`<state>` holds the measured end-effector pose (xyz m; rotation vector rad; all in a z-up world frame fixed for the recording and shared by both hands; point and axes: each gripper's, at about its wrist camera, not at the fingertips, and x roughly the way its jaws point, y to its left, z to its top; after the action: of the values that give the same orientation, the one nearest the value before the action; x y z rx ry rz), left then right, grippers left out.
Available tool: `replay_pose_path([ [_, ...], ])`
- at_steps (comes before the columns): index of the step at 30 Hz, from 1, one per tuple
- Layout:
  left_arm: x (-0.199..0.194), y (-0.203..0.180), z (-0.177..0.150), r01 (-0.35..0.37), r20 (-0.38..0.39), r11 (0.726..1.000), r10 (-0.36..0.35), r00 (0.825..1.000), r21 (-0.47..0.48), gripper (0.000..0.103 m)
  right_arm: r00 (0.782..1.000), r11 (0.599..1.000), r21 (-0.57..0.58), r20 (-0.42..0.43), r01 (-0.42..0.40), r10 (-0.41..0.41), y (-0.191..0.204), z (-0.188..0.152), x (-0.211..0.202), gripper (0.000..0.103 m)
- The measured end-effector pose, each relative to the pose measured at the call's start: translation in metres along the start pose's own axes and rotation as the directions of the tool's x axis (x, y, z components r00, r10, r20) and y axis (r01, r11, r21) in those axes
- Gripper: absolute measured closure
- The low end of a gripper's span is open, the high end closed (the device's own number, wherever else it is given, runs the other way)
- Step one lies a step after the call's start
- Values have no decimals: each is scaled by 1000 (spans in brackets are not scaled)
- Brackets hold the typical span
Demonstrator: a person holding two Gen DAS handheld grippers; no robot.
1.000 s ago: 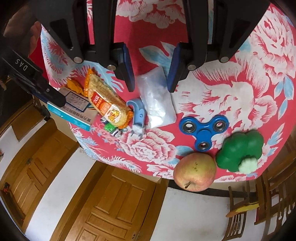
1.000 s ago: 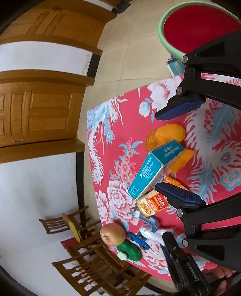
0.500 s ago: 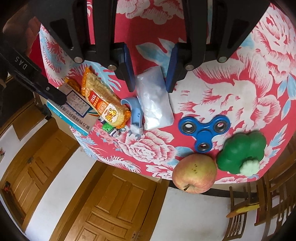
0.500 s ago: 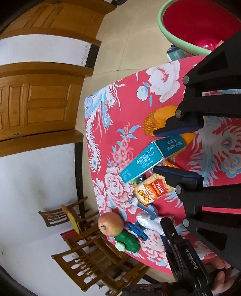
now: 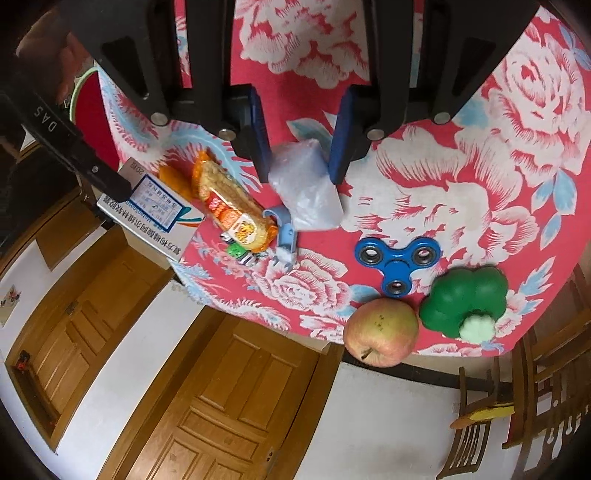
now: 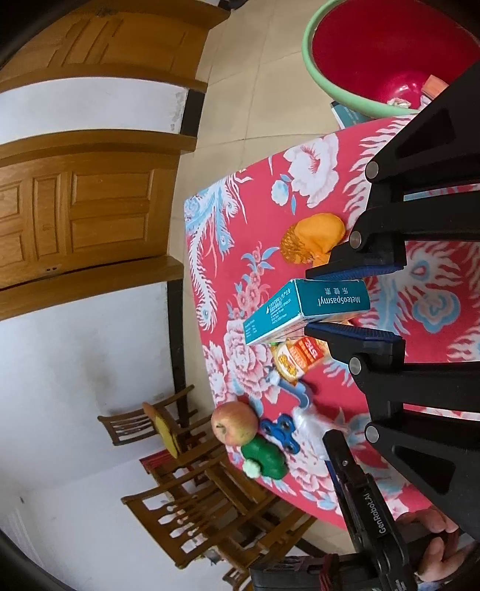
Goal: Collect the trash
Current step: 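Grasp the white plastic bag with the left tool while the right grasps the blue-white medicine box, then carry the plastic bag and medicine box over the red bucket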
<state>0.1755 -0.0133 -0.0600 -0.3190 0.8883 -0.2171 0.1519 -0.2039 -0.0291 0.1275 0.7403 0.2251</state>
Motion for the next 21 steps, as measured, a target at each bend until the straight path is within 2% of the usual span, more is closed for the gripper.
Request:
replay_pose_path([
  [21, -53, -28, -13, 72, 64, 996, -75, 995, 57, 72, 996, 993, 120, 85, -22, 12, -10, -25, -68, 80],
])
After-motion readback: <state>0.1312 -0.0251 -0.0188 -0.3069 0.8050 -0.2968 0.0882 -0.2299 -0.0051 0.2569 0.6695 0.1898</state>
